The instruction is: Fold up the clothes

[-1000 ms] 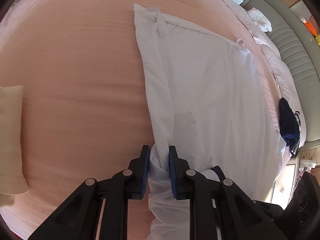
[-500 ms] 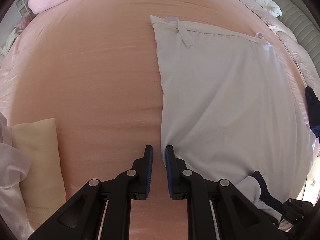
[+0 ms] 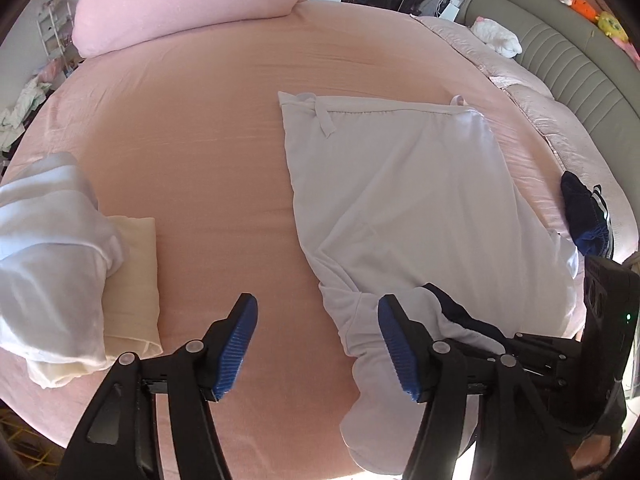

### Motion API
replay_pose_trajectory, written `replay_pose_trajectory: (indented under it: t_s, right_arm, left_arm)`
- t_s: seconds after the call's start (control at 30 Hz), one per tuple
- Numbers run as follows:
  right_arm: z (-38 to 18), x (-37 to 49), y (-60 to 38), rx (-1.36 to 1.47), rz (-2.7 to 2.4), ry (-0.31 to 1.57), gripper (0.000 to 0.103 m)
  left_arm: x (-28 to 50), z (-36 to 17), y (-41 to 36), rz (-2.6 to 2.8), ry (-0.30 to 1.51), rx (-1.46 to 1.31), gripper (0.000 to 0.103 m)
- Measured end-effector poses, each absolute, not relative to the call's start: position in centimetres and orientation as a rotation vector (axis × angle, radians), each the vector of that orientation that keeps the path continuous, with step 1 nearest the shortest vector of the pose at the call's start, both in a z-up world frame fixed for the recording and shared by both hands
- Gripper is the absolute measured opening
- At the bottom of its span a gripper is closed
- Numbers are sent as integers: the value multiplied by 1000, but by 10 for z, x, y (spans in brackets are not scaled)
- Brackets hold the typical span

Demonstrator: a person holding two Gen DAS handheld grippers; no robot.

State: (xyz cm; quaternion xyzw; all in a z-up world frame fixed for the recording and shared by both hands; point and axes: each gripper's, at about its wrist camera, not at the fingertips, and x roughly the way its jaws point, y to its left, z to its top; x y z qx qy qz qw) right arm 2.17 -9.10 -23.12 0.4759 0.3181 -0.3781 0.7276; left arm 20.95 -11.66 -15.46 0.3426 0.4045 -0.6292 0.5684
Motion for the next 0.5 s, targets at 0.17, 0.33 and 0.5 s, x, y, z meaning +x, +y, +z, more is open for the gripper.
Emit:
replay_pose_trajectory:
  t_s: [0.17,0.33,0.5]
  right_arm:
    - [-231,22,-93,1073,-808,644,8]
    - [-234,17,-97,1131,-771,578,8]
    - [-238,11,-102,1202,-744,528,9]
  left_arm:
    - [210,-156,-82,-1479,879,851,61]
    - [200,-176,-59,-1520,946,857,61]
    - [191,-186,-35,-1553,945,833,61]
